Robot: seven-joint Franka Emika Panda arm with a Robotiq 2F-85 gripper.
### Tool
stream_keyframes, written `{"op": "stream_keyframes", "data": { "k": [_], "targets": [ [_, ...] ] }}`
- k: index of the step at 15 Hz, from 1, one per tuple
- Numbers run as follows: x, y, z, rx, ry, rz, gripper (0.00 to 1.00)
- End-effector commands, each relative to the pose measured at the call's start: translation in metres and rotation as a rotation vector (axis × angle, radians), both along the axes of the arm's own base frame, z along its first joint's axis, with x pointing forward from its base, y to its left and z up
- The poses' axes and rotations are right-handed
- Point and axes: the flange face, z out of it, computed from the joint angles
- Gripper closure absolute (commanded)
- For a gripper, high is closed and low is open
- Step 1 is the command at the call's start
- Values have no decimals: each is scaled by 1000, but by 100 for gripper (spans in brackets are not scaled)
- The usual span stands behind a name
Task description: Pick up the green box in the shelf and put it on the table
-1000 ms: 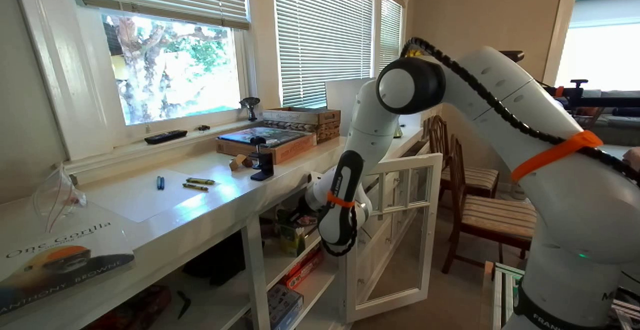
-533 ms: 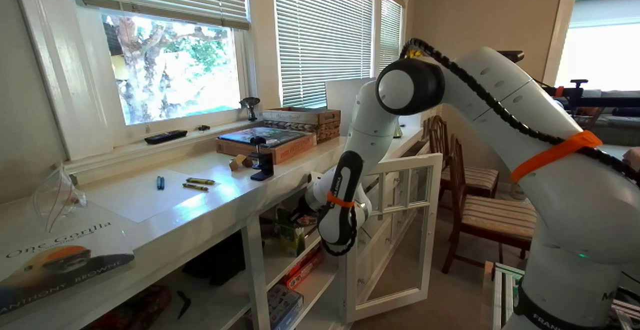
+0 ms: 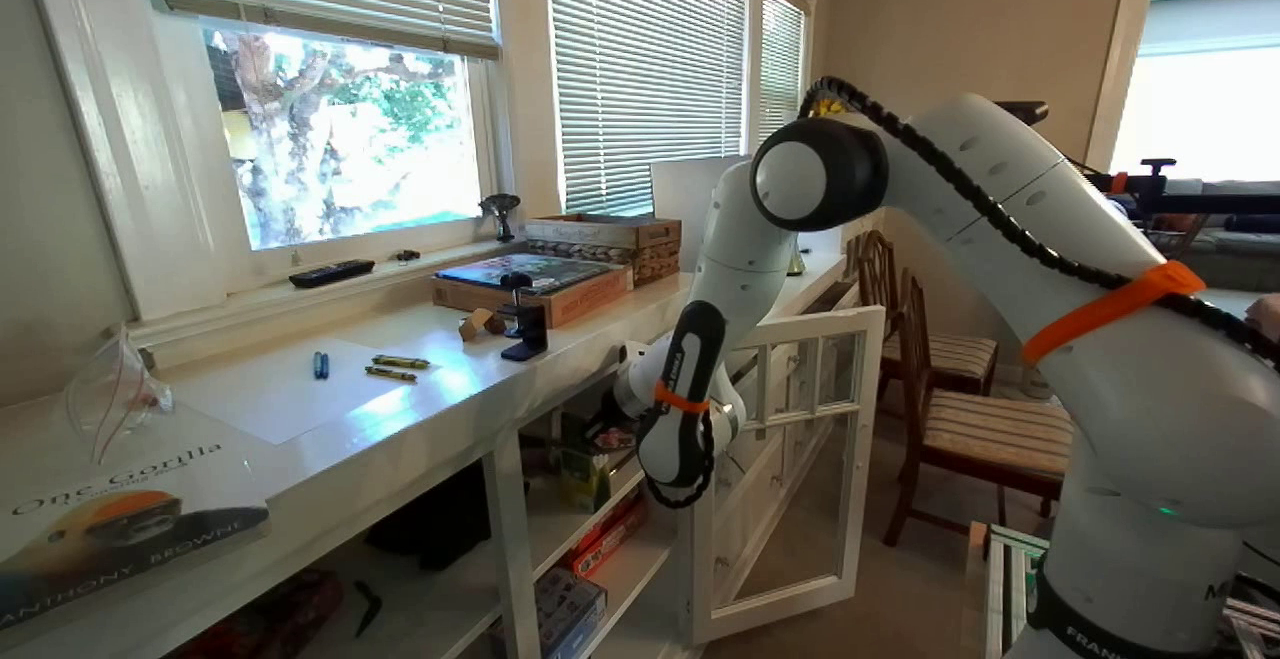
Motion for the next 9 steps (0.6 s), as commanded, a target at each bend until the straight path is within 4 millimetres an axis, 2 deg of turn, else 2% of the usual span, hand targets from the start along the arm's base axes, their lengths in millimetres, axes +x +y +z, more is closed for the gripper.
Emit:
{"op": "stream_keyframes", "data": {
  "k": [1,9],
  "targets": [
    [-1,3,0,4,30,-14,100],
    [-7,9,10,4,32,0,100]
  ]
}}
